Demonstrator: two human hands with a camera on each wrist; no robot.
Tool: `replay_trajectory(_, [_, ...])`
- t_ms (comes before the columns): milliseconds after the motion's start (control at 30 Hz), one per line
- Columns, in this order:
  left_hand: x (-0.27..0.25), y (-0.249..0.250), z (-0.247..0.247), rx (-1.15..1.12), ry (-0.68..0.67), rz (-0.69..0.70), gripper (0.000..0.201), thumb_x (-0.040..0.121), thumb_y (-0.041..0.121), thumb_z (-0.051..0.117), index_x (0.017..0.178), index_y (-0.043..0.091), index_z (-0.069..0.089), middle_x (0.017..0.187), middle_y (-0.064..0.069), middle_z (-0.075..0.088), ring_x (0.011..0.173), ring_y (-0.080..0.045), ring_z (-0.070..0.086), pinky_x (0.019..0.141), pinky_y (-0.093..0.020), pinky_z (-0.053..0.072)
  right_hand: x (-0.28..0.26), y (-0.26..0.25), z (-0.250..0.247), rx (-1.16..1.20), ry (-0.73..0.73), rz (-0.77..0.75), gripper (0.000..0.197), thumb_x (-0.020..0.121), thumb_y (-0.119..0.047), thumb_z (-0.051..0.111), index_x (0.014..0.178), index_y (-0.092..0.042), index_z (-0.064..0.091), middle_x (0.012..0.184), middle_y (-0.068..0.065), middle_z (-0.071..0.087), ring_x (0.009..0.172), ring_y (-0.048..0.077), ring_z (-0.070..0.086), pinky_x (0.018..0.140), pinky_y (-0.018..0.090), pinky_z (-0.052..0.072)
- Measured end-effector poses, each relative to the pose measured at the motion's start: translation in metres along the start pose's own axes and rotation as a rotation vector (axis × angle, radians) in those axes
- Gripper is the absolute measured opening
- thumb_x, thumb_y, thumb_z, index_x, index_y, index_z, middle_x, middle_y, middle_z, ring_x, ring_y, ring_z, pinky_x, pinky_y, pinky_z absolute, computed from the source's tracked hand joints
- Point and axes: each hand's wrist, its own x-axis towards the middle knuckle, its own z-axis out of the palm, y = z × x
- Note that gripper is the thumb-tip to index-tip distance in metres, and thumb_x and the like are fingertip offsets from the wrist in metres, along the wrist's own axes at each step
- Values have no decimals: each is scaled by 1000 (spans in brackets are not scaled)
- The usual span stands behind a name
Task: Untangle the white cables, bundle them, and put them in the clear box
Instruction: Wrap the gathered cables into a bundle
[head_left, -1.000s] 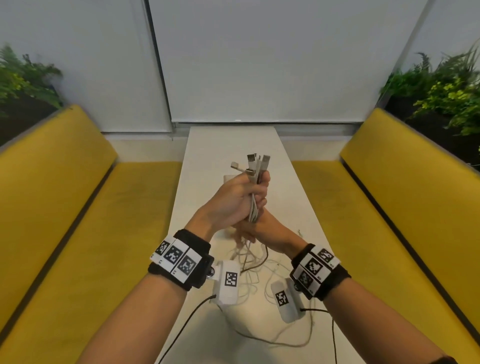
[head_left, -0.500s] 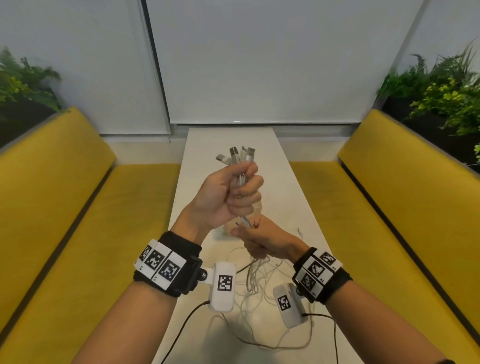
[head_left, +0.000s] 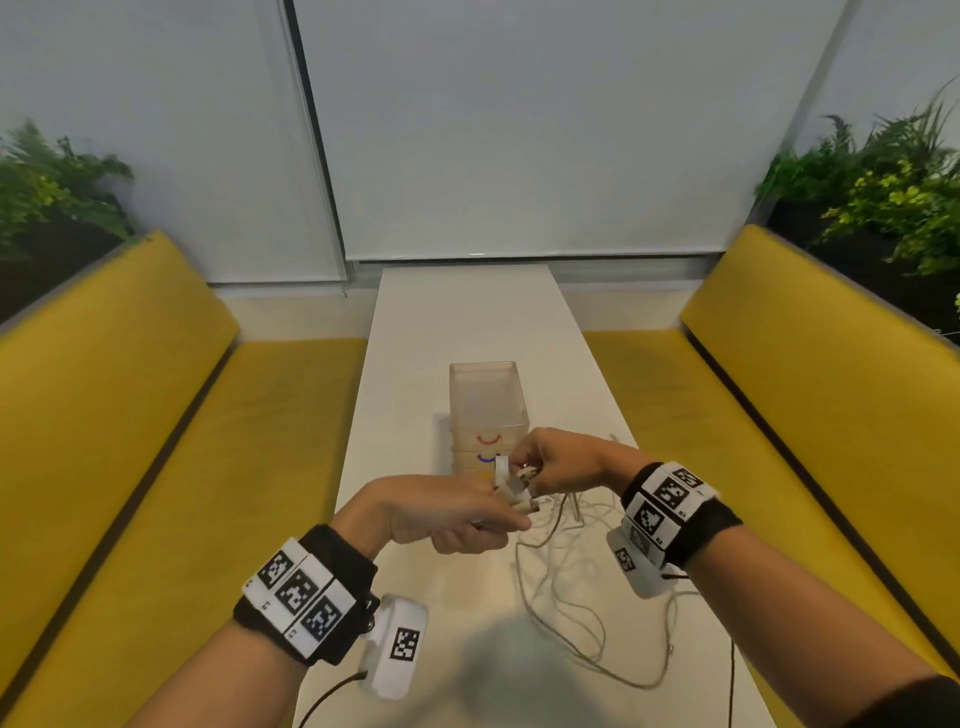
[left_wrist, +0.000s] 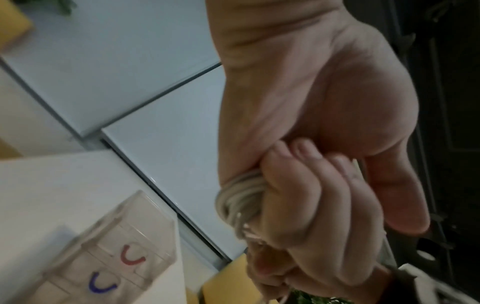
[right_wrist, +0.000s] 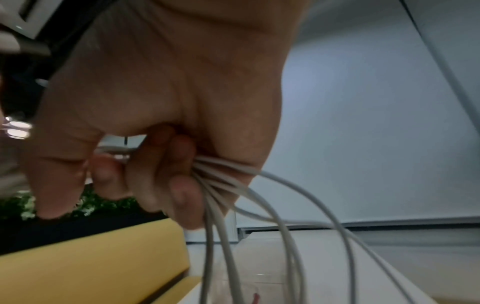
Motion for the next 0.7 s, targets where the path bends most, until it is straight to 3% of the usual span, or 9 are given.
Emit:
replay_trajectory(100, [-6, 2, 7, 154, 232, -18, 43, 100, 47, 54, 66, 22, 45, 53, 4, 29, 45, -7, 28, 47, -18, 22, 1, -2, -4, 28, -33, 13, 21, 81, -29, 65, 76, -9, 68, 62, -2, 56, 53, 10, 44, 57, 27, 39])
replay_trajectory(200, [-11, 4, 16, 206, 559, 99, 7, 96, 31, 65, 93, 30, 59, 69, 10, 55, 68, 2, 62, 53, -11, 41, 4, -4, -12, 29, -56, 29, 26, 96, -24, 60, 90, 1, 65, 63, 3, 48, 48, 7, 39, 48, 22, 36])
replay_trajectory(267, [-7, 0, 19, 249, 661, 77, 23, 98, 36, 59, 104, 15, 63, 88, -3, 62, 86, -14, 60, 65, -31, 40, 6, -7, -14, 10, -60, 8, 27, 99, -22, 56, 97, 3, 65, 64, 1, 48, 46, 3, 39, 46, 18, 35])
replay_trajectory(333, [1, -6, 20, 380, 694, -21, 43, 100, 51, 47, 100, 12, 64, 84, -8, 63, 82, -20, 60, 63, -39, 37, 12, -8, -12, -11, -43, -14, 27, 100, -24, 55, 98, 1, 64, 69, 6, 50, 48, 4, 40, 47, 19, 35])
replay_trajectory(400, [8, -13, 18, 437, 717, -83, 46, 99, 62, 35, 94, 28, 65, 75, 9, 60, 70, -14, 58, 54, -22, 33, 16, -12, -10, -33, -41, -19, 23, 101, -25, 54, 95, -5, 64, 72, 6, 54, 52, 7, 42, 50, 20, 36])
replay_trajectory(500, [14, -21, 16, 417, 740, -117, 54, 97, 68, 27, 115, 32, 63, 93, 2, 66, 81, -14, 57, 67, -23, 38, 15, -14, -13, 20, -69, -11, 14, 101, -20, 54, 94, -10, 62, 73, 2, 58, 55, 10, 44, 52, 21, 38])
replay_trajectory(600, [17, -26, 19, 338, 762, -118, 58, 97, 69, 25, 83, 28, 63, 75, 4, 67, 77, -17, 62, 66, -23, 40, 11, -13, -18, 39, -76, 3, 11, 98, -14, 56, 100, -7, 64, 77, 7, 57, 56, 8, 48, 54, 23, 44])
replay_trajectory(633, [19, -27, 21, 304, 775, -105, 56, 97, 69, 25, 91, 29, 64, 73, 9, 66, 74, -16, 65, 67, -23, 42, 11, -13, -19, 17, -67, 8, 13, 98, -14, 56, 102, -5, 63, 76, 6, 58, 56, 9, 50, 55, 24, 46])
replay_trajectory(700, [26, -31, 20, 215, 799, -48, 55, 97, 69, 27, 123, 34, 60, 96, 7, 75, 72, -13, 73, 73, -23, 45, 11, -15, -20, -59, -42, 24, 15, 99, -17, 54, 104, -4, 61, 72, 4, 59, 56, 13, 53, 55, 27, 49])
